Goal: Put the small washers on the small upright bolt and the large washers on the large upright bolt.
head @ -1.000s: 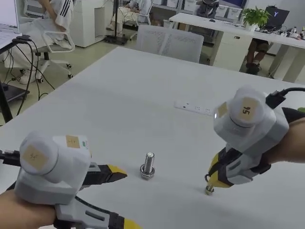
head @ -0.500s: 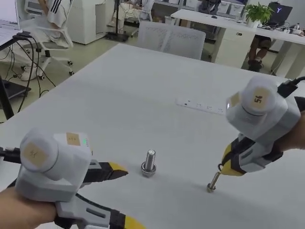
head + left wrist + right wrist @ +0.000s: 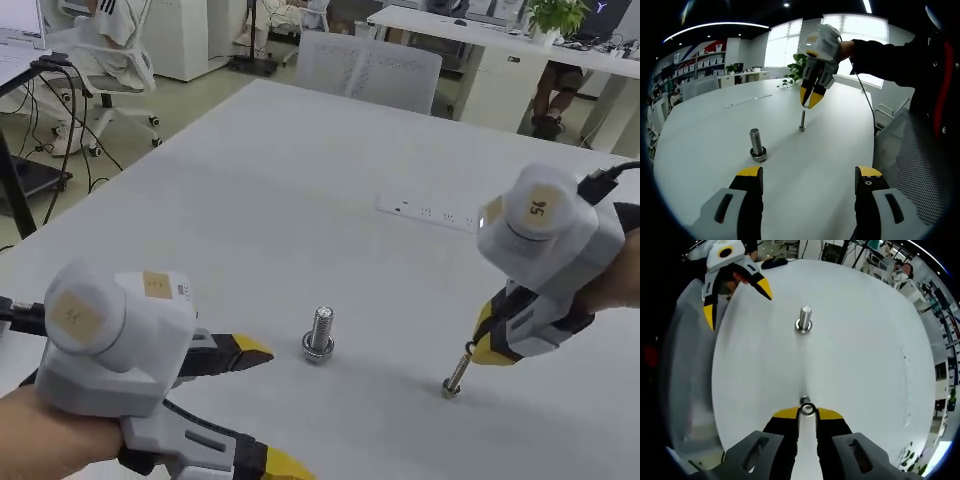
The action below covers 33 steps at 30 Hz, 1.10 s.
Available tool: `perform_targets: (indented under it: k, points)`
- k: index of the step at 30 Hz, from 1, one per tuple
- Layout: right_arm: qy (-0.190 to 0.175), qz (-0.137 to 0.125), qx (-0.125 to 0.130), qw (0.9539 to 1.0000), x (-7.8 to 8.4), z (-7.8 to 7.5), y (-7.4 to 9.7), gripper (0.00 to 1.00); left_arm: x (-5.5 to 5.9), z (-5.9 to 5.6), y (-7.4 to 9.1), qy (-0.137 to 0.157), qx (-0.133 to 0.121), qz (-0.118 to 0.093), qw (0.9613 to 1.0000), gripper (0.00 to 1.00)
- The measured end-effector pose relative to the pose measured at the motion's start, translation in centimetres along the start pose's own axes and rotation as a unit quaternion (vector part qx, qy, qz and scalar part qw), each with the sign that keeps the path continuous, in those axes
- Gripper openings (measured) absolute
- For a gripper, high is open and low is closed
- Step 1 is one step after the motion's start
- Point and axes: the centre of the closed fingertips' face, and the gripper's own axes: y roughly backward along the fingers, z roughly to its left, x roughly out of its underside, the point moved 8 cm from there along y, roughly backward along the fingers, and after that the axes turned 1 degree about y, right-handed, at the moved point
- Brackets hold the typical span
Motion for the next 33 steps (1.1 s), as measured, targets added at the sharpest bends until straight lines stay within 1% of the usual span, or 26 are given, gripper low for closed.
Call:
perform_targets:
  k: [2, 4, 21, 33]
  points:
    - [-0.001, 0.002, -0.002, 1.0, 0.1, -0.4, -0.3, 0.13, 0.0, 0.0, 0.0, 0.0, 0.0, 0.0, 1.0, 0.74]
    - [-0.001, 0.004, -0.003, 1.0, 0.1, -0.4, -0.3, 0.13, -0.1, 0.1, -0.1, 0.0, 0.001, -0.001, 1.0, 0.74]
    - [0.004, 0.013, -0.014, 0.9998, 0.1, -0.3, -0.9, 0.13, -0.2, -0.2, -0.2, -0.005, 0.012, 0.003, 0.9999, 0.75]
    - [0.005, 0.015, -0.018, 0.9997, 0.1, -0.5, -1.4, 0.13, -0.1, -0.2, -0.3, -0.004, 0.013, 0.005, 0.9999, 0.75]
